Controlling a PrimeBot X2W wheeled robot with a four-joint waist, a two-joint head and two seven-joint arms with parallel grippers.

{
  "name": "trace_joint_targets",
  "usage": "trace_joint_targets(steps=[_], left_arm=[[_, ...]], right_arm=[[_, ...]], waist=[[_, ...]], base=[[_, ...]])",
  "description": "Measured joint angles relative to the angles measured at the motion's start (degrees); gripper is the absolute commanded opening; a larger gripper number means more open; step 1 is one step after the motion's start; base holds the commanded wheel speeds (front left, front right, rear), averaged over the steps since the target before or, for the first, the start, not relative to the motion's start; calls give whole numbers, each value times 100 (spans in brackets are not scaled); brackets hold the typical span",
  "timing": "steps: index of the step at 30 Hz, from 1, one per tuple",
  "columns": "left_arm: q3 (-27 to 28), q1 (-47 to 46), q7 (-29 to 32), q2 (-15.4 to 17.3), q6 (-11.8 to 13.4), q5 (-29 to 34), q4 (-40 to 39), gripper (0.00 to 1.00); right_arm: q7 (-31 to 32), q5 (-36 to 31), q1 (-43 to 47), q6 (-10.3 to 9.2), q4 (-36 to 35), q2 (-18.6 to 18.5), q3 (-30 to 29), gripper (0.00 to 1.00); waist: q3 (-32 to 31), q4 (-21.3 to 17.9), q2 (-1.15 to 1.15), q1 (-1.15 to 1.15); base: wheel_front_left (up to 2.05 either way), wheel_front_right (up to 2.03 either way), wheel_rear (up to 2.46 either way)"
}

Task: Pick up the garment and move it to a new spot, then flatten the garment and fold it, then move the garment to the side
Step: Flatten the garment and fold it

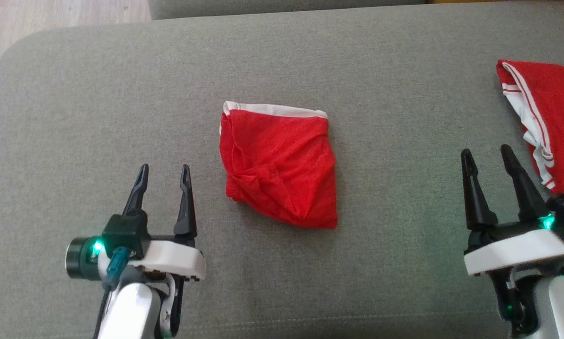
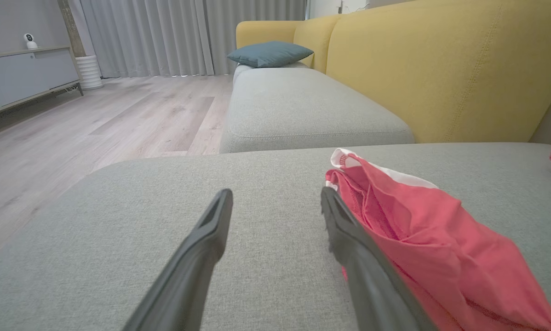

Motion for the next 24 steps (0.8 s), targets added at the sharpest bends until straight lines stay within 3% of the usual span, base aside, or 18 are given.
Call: trace_joint_targets(steps=[1, 2, 3, 8, 17, 24], left_arm=[[-3, -1, 0, 5, 0, 0, 0, 100], [-5, -2, 0, 8, 0, 0, 0, 100], [-10, -6, 0, 9, 0, 0, -1, 100], [-30, -31, 0, 9, 0, 0, -4, 100], [-133, -319, 0, -14, -1, 1, -31, 100], [-200, -438, 0, -81, 0, 1, -58, 100]], right_arm=[[19, 0, -1, 0, 3, -4, 26, 100], [77, 0, -5, 0, 18, -12, 81, 55], [79, 2, -12, 0, 44, -21, 163, 0], [185, 84, -207, 0, 409, -70, 831, 0], [88, 599, -1670, 0, 1927, -19, 2625, 0], [-105, 1046, -2399, 0, 3173, 48, 3296, 0]], waist=[[9, 10, 0, 0], [22, 20, 0, 0], [40, 32, 0, 0], [134, 101, 0, 0], [404, 422, 0, 0], [612, 742, 0, 0]], base=[[0, 0, 0], [0, 0, 0], [0, 0, 0], [0, 0, 0], [0, 0, 0], [0, 0, 0]])
